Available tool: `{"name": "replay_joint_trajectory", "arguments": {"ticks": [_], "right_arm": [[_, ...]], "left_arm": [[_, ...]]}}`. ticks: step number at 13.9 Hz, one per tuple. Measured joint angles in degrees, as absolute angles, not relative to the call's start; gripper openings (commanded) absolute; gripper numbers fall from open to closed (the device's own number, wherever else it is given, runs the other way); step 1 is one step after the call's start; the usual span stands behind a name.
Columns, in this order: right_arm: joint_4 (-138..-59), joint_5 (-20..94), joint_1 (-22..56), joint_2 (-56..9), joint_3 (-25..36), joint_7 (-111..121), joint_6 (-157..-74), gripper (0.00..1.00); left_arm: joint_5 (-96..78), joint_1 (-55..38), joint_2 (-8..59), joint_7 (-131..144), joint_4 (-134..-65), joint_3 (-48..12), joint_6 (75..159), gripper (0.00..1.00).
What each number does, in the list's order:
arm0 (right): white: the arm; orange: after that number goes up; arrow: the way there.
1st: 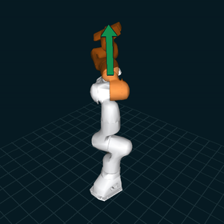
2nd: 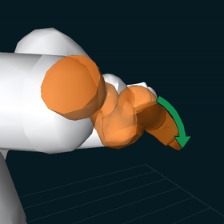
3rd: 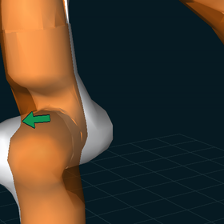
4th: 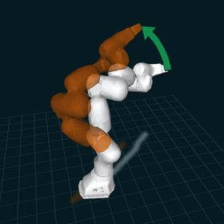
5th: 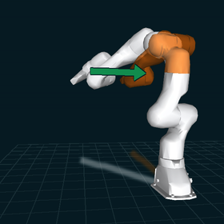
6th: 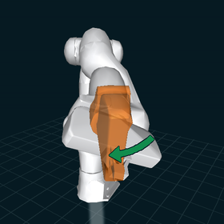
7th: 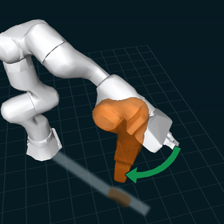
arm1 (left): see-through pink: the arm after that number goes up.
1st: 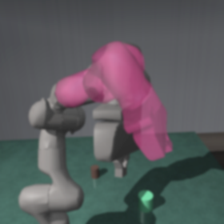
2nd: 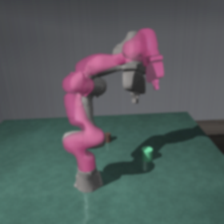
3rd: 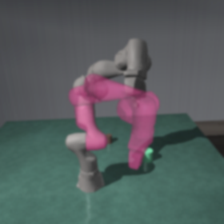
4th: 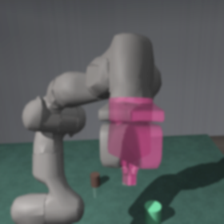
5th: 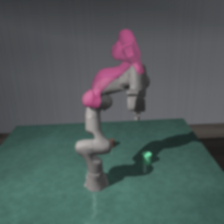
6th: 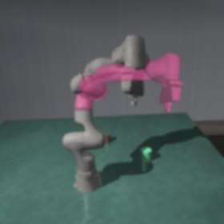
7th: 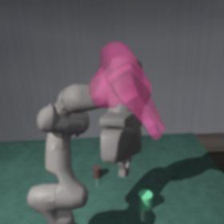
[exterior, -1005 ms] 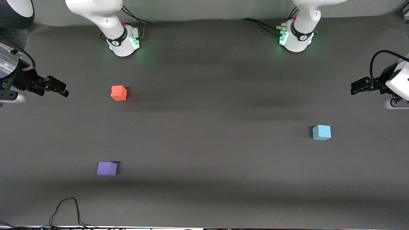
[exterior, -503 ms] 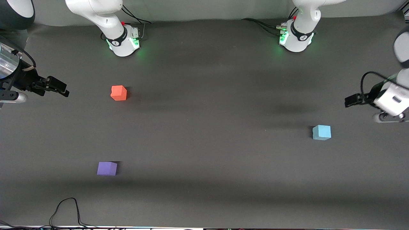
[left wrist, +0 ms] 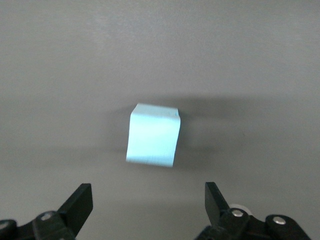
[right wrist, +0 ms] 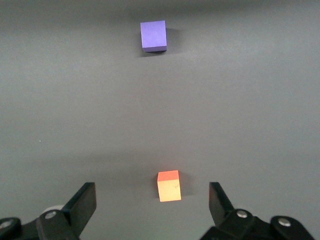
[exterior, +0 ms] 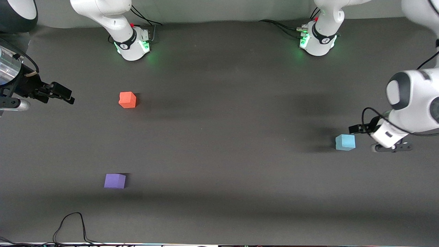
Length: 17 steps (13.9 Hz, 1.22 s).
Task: Place blue block between orange and purple blocks
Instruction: 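Move the left gripper down over the light-blue block, then close the left gripper on the light-blue block and lift it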
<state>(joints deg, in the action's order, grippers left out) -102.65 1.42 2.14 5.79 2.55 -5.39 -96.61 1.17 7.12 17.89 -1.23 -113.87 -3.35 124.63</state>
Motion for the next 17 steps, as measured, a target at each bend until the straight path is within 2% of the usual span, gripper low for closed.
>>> {"name": "replay_joint_trajectory", "arguments": {"ticks": [2, 7, 9, 10, 11, 12, 13, 17], "right_arm": [[-102.7, 1.4, 2.1, 5.8, 2.5, -5.4, -96.6, 1.0], [-102.7, 1.4, 2.1, 5.8, 2.5, -5.4, -96.6, 1.0], [-102.7, 1.4, 2.1, 5.8, 2.5, -5.4, -96.5, 1.0], [-102.7, 1.4, 2.1, 5.8, 2.6, -5.4, -96.4, 1.0], [-102.7, 1.4, 2.1, 5.8, 2.5, -5.4, -96.4, 1.0], [-102.7, 1.4, 2.1, 5.8, 2.5, -5.4, -96.4, 1.0], [-102.7, 1.4, 2.1, 5.8, 2.5, -5.4, -96.4, 1.0], [-102.7, 1.4, 2.1, 5.8, 2.5, -5.4, -96.4, 1.0]], "left_arm": [[1.2, 7.2, 21.3, -2.1, -115.7, -3.3, 129.6, 1.0], [1.2, 7.4, 27.4, -3.0, -116.2, -3.2, 135.9, 1.0], [1.2, 7.4, 28.1, -3.1, -116.2, -3.3, 136.3, 0.95], [1.2, 7.4, 28.1, -3.2, -116.2, -3.3, 136.3, 0.81], [1.2, 7.4, 28.1, -3.3, -116.2, -3.3, 136.3, 0.5], [1.2, 7.4, 28.1, -3.6, -116.2, -3.3, 136.3, 0.25], [1.2, 7.4, 28.1, -3.7, -116.1, -3.3, 136.3, 0.16], [1.2, 7.4, 27.1, -4.1, -115.5, -3.5, 134.9, 0.17]]}}
